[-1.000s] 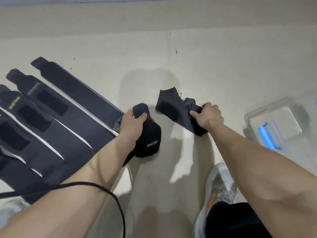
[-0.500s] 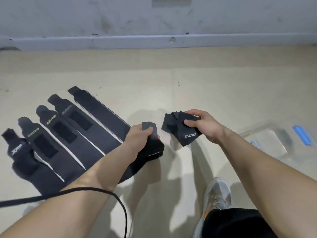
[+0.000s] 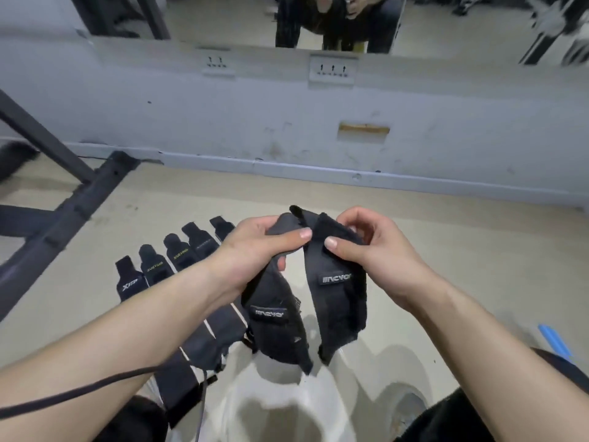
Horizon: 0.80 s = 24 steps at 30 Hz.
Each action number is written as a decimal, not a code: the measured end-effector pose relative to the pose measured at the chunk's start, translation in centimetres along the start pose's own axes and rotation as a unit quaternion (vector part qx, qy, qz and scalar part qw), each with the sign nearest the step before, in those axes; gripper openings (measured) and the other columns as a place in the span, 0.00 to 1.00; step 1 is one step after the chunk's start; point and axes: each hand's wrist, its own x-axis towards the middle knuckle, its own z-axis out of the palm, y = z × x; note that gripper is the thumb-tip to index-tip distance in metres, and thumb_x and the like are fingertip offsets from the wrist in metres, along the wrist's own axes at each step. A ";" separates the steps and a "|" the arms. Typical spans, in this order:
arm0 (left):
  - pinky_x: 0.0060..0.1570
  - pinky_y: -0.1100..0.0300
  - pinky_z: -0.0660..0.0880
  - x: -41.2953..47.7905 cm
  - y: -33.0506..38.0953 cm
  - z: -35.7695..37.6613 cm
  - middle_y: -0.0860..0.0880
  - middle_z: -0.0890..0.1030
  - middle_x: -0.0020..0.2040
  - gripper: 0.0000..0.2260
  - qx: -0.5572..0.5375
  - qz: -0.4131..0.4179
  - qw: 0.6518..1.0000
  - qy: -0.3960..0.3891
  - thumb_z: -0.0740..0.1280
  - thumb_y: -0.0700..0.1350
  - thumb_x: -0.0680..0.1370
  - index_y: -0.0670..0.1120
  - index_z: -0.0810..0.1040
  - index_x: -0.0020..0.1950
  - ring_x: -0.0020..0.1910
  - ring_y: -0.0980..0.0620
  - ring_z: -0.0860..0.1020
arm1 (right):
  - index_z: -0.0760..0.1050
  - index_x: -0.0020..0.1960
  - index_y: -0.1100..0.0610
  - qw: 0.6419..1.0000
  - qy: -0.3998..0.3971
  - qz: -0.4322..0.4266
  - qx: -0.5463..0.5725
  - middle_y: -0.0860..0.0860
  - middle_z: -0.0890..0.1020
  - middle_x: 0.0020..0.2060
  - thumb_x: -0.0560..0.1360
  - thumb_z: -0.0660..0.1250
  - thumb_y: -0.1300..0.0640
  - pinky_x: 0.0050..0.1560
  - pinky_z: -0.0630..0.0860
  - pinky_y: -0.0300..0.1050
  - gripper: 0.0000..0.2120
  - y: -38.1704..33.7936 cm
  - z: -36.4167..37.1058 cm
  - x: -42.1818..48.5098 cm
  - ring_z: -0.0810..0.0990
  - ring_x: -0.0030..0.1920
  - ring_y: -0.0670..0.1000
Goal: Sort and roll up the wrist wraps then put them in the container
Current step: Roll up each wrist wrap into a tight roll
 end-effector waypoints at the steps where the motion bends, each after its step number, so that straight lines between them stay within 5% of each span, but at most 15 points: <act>1: 0.28 0.63 0.69 -0.6 0.3 -0.1 0.50 0.72 0.26 0.10 -0.001 0.015 1.000 0.007 0.75 0.46 0.76 0.48 0.80 0.36 0.26 0.52 0.71 | 0.77 0.45 0.56 1.000 0.003 -0.016 0.010 0.53 0.78 0.38 0.74 0.76 0.65 0.41 0.73 0.40 0.09 -0.1 0.7 -0.4 0.76 0.40 0.50; 5: 0.26 0.65 0.69 -1.3 0.1 -0.3 0.50 0.75 0.27 0.08 0.008 0.066 0.997 0.029 0.74 0.39 0.77 0.47 0.81 0.38 0.24 0.55 0.71 | 0.76 0.45 0.58 0.999 0.034 -0.026 0.016 0.52 0.79 0.39 0.74 0.76 0.66 0.41 0.74 0.38 0.09 1.0 2.9 -0.6 0.78 0.39 0.47; 8: 0.26 0.65 0.70 -0.5 -0.5 -0.3 0.50 0.76 0.28 0.12 0.014 0.080 0.996 0.027 0.73 0.39 0.78 0.50 0.82 0.35 0.23 0.55 0.71 | 0.77 0.51 0.60 0.994 0.017 0.024 0.106 0.58 0.83 0.46 0.71 0.76 0.60 0.50 0.76 0.50 0.12 1.9 3.2 0.1 0.82 0.47 0.56; 11: 0.27 0.64 0.69 0.4 -0.6 -0.5 0.51 0.74 0.25 0.15 0.024 0.067 0.997 0.021 0.72 0.42 0.79 0.49 0.78 0.32 0.24 0.54 0.70 | 0.75 0.68 0.64 0.963 -0.090 0.130 0.220 0.66 0.80 0.62 0.78 0.67 0.49 0.70 0.69 0.64 0.25 2.6 2.3 1.2 0.78 0.64 0.67; 14: 0.27 0.66 0.68 1.0 -0.6 -0.8 0.53 0.73 0.25 0.17 0.055 0.057 0.997 0.013 0.72 0.42 0.79 0.50 0.77 0.30 0.24 0.55 0.70 | 0.75 0.71 0.63 0.947 -0.116 0.207 0.218 0.67 0.76 0.69 0.82 0.54 0.39 0.76 0.62 0.65 0.32 3.1 1.5 2.6 0.73 0.72 0.67; 17: 0.26 0.68 0.67 1.6 -1.0 -1.1 0.53 0.73 0.26 0.14 0.051 0.044 0.998 0.019 0.73 0.42 0.78 0.47 0.78 0.32 0.24 0.55 0.69 | 0.82 0.60 0.63 0.961 -0.098 0.178 0.187 0.66 0.81 0.61 0.81 0.65 0.42 0.70 0.71 0.63 0.24 3.2 1.3 3.7 0.81 0.61 0.62; 20: 0.25 0.68 0.66 2.0 -1.4 -1.3 0.51 0.71 0.27 0.11 0.065 0.016 0.997 0.032 0.73 0.44 0.78 0.39 0.79 0.39 0.24 0.54 0.70 | 0.81 0.54 0.59 0.973 -0.063 0.130 0.179 0.55 0.85 0.49 0.79 0.67 0.54 0.55 0.77 0.48 0.10 2.5 1.1 4.3 0.81 0.48 0.54; 24: 0.25 0.67 0.67 2.4 -1.7 -1.6 0.52 0.72 0.25 0.15 0.084 -0.018 0.995 0.054 0.73 0.47 0.78 0.51 0.80 0.31 0.25 0.55 0.71 | 0.78 0.51 0.57 0.980 0.021 0.087 0.177 0.51 0.85 0.42 0.82 0.65 0.59 0.51 0.78 0.43 0.04 2.3 1.0 5.5 0.83 0.42 0.49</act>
